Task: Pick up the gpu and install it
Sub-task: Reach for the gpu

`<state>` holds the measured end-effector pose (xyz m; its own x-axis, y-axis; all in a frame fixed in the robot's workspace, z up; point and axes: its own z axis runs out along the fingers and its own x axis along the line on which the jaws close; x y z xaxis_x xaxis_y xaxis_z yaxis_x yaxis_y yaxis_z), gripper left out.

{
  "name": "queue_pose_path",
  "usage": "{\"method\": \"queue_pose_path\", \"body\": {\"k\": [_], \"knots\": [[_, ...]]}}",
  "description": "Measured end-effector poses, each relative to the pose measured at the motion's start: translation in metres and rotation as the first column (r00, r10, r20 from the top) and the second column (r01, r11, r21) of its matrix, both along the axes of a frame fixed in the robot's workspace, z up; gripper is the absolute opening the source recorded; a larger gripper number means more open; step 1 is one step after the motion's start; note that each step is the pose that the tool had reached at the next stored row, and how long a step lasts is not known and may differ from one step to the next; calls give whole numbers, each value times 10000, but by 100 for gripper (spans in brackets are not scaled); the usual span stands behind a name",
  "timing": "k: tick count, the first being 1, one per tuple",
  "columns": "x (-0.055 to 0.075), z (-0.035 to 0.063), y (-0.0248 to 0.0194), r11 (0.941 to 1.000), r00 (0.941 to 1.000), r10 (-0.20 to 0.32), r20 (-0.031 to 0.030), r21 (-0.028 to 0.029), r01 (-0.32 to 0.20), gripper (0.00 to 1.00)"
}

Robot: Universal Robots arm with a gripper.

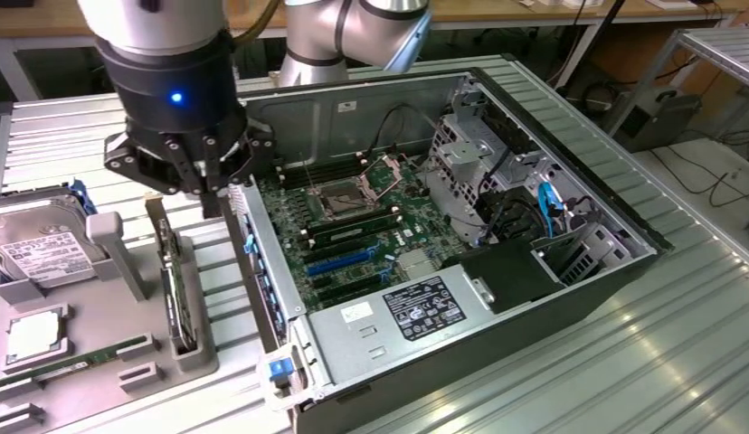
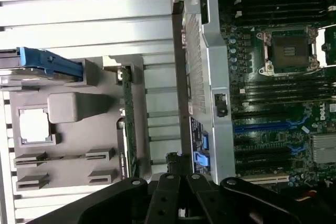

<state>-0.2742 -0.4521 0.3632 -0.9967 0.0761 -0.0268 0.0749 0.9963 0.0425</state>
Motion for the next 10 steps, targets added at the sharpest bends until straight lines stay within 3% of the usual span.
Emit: {"method": "queue_pose_path", "body": {"k": [8, 10], "knots": [[-452, -108, -43, 10000, 10000, 0, -1, -4, 0, 11], [-496, -112, -46, 10000, 10000, -1, -1, -4, 1, 11]]}}
